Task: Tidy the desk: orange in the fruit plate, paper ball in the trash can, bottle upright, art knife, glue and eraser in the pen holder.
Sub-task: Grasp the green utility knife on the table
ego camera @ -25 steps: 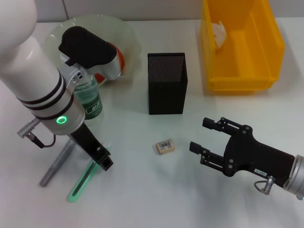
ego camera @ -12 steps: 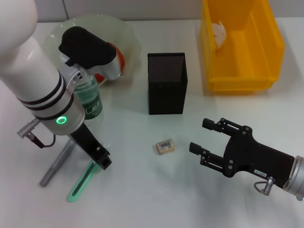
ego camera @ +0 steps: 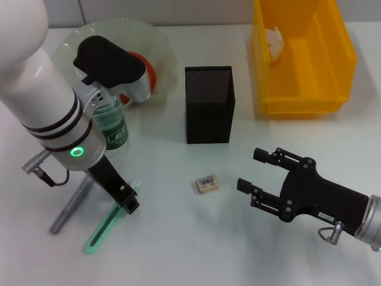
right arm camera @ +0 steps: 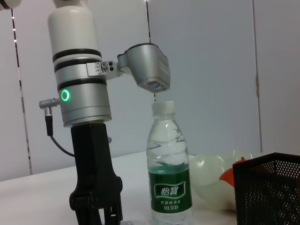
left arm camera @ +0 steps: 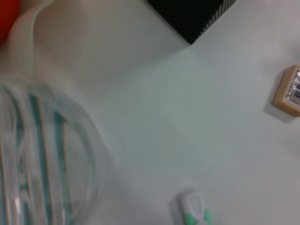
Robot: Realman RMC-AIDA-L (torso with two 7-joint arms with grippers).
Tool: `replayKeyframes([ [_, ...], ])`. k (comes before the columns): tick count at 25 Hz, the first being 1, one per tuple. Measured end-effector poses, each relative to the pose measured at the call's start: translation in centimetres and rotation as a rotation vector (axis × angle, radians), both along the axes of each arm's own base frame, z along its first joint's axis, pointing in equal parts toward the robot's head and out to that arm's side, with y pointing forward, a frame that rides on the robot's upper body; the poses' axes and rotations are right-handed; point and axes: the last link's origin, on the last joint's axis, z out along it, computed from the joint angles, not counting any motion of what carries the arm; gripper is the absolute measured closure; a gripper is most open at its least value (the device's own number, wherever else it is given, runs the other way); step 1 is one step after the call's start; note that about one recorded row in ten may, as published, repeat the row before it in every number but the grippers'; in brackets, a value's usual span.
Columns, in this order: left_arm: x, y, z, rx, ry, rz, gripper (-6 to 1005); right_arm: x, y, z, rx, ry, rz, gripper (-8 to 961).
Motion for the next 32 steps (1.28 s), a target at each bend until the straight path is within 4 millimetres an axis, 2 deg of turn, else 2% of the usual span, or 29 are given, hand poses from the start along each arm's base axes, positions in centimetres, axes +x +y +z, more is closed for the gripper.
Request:
replayKeyframes([
  [19,-0.02,0.29,-0.18,0.000,0.005,-0.003,568,-0.07,0.10,0.00,0.000,-0.001,0.003,276],
  [32,-0.23,0.43,-0.48,-0.020,0.019,0.008,603,-0.18,0.32,0.03,0.003,-0.001,0.006,276],
])
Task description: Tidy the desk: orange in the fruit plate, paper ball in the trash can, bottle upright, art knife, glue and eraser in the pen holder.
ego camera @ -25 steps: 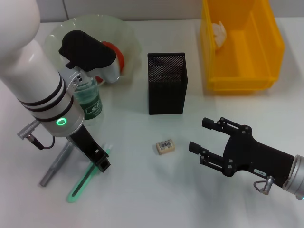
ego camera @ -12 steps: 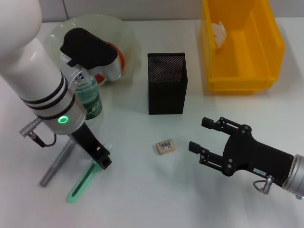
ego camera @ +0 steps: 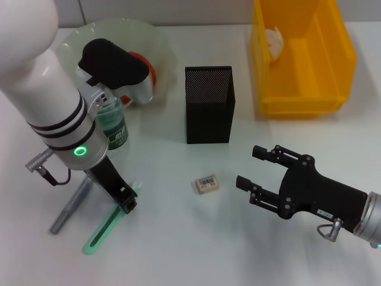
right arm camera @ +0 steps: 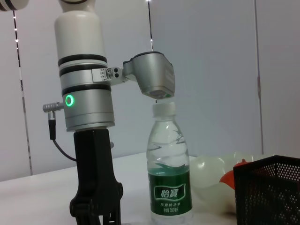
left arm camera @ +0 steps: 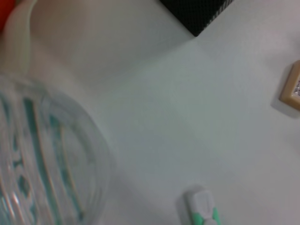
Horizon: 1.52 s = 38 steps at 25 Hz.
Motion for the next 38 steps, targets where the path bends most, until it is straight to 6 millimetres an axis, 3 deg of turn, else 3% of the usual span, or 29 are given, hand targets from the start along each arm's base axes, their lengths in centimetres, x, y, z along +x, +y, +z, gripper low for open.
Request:
replayKeyframes([
  [5,0.2,0.2,0.0,-0.001,0.000,-0.009,616,0.1,0.1,0.1,0.007,-0.003,-0.008,276],
  [9,0.1,0.1,-0.1,-0.002,0.002,-0.008,709,0.2,0.2,0.1,0.008,-0.006,-0.011,275],
  [28,-0.3,0.1,-0.3,-0.007,0.012,-0.003,744,0.2,0.0,0.0,0.008,-0.004,-0.018,275],
  [33,-0.2,0.1,-0.4,-0.008,0.013,-0.005,801,0.3,0.0,0.0,0.007,-0.003,-0.019,275],
  [38,1.0,-0.2,-0.3,-0.037,-0.032,-0.043,813,0.3,-0.1,0.1,0.014,0.005,-0.025,275],
])
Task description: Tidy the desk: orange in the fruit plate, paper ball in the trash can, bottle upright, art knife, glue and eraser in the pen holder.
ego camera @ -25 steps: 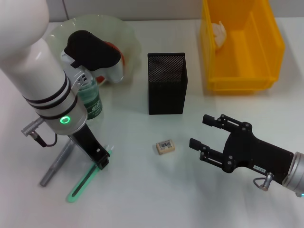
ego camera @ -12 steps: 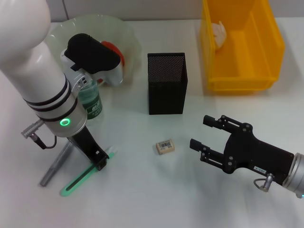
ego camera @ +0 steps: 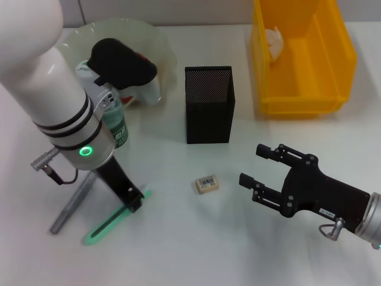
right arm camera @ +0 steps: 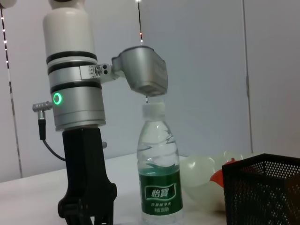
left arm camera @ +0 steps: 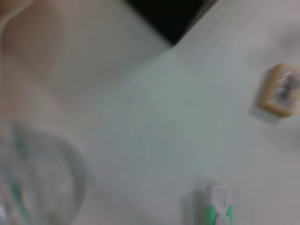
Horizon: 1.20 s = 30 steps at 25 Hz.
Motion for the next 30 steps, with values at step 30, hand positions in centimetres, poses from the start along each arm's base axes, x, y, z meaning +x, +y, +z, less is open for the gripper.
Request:
replayKeyframes([
  [30,9.0,1.0,5.2,0.254,-0.875,-0.543,812,1.5,-0.9,0.5,0.062,0.049,-0.129,276],
])
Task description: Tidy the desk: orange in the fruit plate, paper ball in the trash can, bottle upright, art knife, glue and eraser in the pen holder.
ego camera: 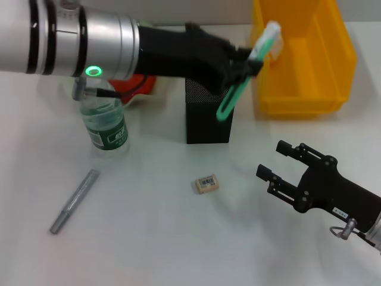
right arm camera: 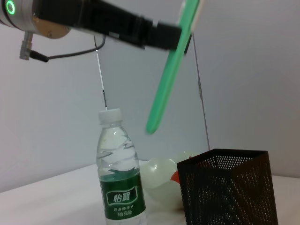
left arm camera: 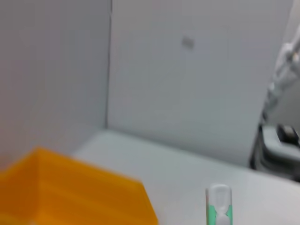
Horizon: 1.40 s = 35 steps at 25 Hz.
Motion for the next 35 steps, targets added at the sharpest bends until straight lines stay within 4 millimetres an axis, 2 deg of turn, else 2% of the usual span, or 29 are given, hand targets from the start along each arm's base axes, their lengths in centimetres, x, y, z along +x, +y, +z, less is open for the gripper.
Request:
replayKeyframes([
  [4,-0.2,0.1,0.1,0.072,-0.089,-0.031,812,0.1,-0.2,-0.1,-0.002,0.008,-0.014,276],
  [5,-0.7,0.3,-0.3,0.153,-0.162,-0.064,812,0.0,-0.1,-0.2,-0.003,0.010,-0.016,276],
  [8,-1.3,0.5,-1.1,0.219,-0.201,-0.069,812,0.0,-0.1,-0.2,-0.004,0.011,-0.015,276],
  [17,-3.6,1.6,-4.3,0.340,-0.193,-0.042,813,-0.1,-0.1,-0.3,-0.009,0.012,-0.017,276],
  [24,-5.9,1.8,-4.9,0.417,-0.183,-0.064,813,0.0,-0.2,-0.4,-0.010,0.015,-0.020,276],
  [25,-6.7,1.7,-4.9,0.431,-0.189,-0.057,813,0.0,-0.2,-0.3,-0.008,0.017,-0.021,276],
  [35,-8.9,1.1,-5.7,0.418,-0.207,-0.027,812,-0.2,-0.2,-0.1,0.002,0.035,-0.013,277],
])
